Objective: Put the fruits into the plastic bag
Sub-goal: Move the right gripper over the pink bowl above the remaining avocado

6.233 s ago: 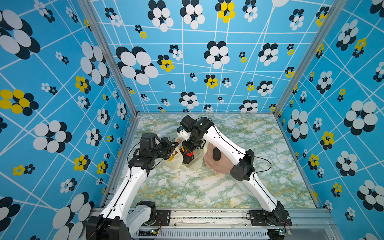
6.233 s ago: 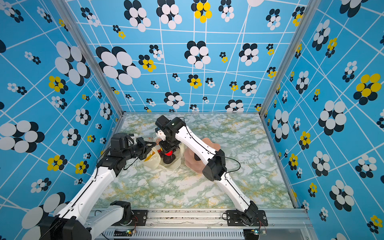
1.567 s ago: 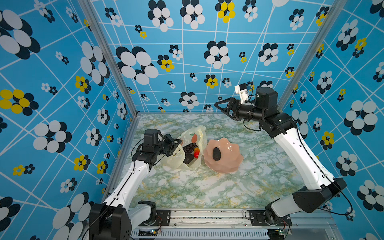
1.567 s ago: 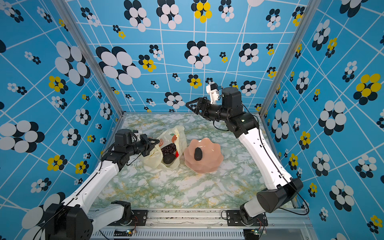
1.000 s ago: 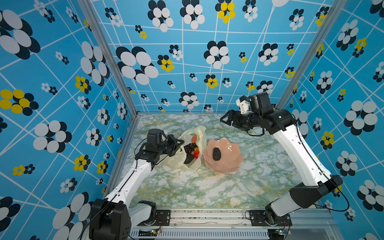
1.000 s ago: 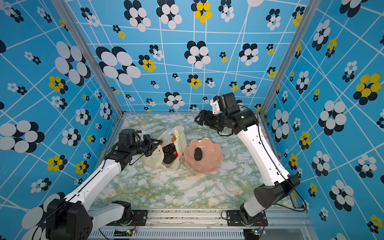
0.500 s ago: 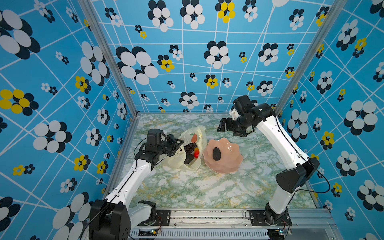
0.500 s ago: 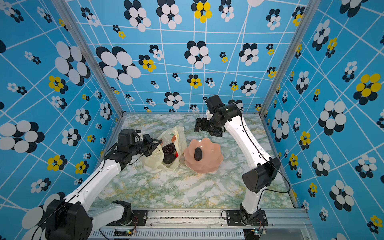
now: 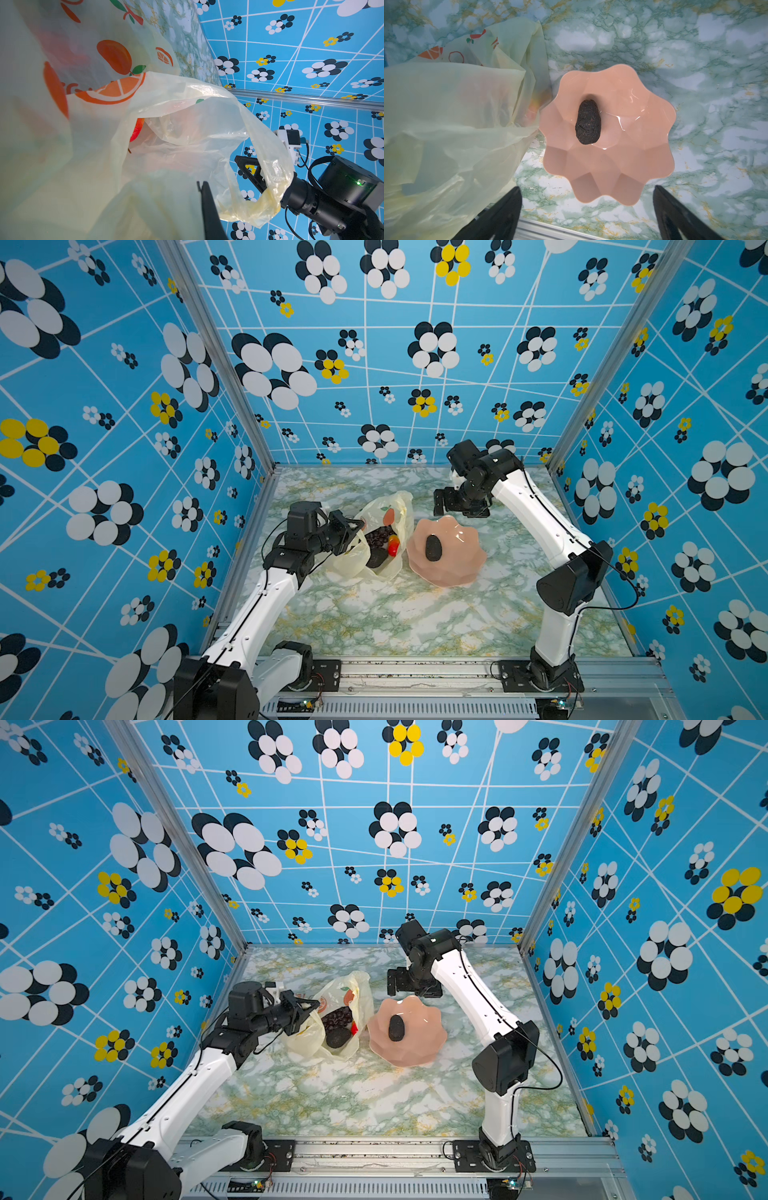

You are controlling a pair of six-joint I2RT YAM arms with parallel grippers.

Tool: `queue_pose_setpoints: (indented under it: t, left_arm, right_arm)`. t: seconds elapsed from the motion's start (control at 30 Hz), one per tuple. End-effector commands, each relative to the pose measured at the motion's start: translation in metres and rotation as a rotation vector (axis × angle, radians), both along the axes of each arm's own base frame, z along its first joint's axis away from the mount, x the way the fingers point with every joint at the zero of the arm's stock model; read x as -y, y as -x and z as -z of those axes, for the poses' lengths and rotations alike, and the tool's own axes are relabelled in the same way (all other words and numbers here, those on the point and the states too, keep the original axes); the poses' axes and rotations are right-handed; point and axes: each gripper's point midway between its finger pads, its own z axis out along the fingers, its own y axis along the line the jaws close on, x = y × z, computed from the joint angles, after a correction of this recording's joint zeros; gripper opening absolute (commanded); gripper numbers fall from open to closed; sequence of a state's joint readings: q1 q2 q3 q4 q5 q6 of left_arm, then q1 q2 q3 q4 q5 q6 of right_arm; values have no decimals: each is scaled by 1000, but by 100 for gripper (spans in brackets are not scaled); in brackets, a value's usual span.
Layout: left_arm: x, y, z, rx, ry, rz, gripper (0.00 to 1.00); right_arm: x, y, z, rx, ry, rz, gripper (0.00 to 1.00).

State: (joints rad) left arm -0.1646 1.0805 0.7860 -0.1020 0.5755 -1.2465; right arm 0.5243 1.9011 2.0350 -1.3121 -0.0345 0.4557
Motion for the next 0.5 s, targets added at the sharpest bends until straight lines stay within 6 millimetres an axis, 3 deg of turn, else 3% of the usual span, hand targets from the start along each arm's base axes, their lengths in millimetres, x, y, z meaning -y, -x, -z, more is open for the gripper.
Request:
queue_pose_setpoints:
  t: [0.0, 0.17, 0.47]
  left_arm:
    - [-4, 5, 2, 1, 0, -14, 0]
    - [-6, 7, 3, 1, 0, -20, 0]
    - [-6, 9, 3, -2, 1, -20, 0]
  right_arm:
    - [-2, -2, 11, 12, -3, 3, 99]
    - [-7, 2, 39, -59, -8, 20, 100]
    - [-11, 5, 71, -112, -14, 35, 99]
